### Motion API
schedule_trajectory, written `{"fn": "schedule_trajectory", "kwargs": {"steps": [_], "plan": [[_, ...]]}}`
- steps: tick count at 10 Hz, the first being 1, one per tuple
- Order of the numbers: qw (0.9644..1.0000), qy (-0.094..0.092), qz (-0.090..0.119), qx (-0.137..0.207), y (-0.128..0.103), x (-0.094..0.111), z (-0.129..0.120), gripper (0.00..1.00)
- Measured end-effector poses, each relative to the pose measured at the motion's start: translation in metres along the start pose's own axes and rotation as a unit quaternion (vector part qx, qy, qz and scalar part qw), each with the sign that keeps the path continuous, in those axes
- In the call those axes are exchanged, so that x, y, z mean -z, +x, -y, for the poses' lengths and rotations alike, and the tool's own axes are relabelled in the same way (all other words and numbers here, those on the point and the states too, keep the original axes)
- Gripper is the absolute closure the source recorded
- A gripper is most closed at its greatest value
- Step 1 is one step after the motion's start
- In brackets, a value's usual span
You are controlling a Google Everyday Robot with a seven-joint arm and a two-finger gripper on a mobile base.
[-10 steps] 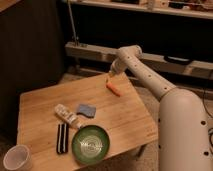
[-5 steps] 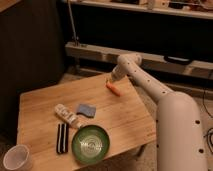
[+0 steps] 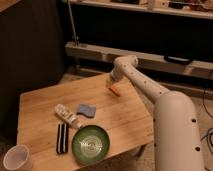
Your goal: Drag the pepper across the table
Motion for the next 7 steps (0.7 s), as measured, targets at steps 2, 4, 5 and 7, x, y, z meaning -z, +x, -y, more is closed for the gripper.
{"fn": "schedule_trajectory", "kwargs": {"steps": [2,4,5,7], "plan": [[1.0000,0.002,0.004,-0.004,-0.002,-0.006,0.000,0.20],[0.9998,0.007,0.007,-0.016,-0.006,-0.013,-0.001,0.20],[0.9997,0.008,0.010,-0.023,-0.009,-0.017,-0.001,0.20],[0.9994,0.010,0.016,-0.029,-0.014,-0.024,-0.001,0.20]]}}
